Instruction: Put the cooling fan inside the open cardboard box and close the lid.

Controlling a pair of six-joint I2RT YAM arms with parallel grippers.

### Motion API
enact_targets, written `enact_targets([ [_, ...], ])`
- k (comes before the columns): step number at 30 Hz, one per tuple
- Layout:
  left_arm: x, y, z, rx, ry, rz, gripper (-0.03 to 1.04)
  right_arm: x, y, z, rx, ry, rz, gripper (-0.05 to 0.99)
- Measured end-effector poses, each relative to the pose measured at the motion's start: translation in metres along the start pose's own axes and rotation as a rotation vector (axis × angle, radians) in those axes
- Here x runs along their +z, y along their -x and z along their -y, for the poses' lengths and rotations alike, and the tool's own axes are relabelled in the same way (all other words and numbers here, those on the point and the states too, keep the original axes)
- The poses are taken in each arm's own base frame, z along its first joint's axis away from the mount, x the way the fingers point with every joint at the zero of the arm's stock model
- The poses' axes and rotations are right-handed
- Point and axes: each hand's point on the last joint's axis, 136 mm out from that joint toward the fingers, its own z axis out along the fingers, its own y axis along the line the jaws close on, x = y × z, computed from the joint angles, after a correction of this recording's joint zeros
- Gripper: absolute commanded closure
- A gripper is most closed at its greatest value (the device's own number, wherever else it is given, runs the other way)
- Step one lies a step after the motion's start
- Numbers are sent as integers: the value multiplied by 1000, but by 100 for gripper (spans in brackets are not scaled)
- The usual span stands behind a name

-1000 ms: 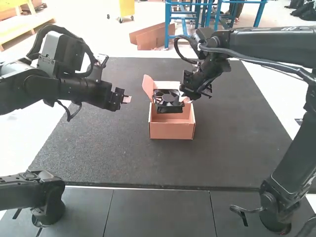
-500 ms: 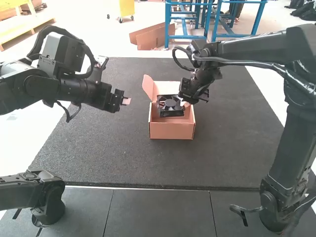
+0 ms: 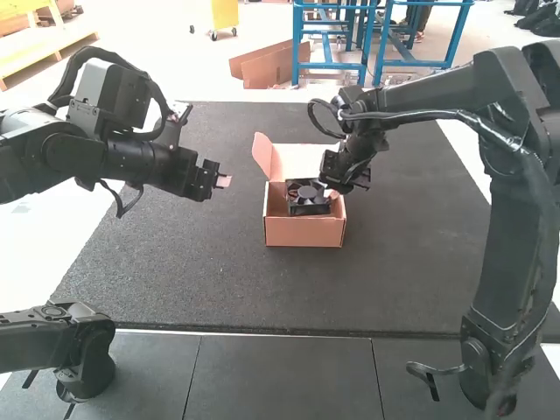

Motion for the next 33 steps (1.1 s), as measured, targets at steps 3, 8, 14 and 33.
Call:
enact_targets([
  [3,0,0,0,0,0,2,4,4,-2,1,-1,-5,-11,95],
  [8,0,1,0,0,0,6,4,10,-9,-4,-28,14,-35,82],
  [14,0,4,0,0,-1,15,4,10,-15,-9,-46,47,-63,23],
  [33,27,51,3,-44,-3,29,4,-123,41,-59,-360,212,199,3],
])
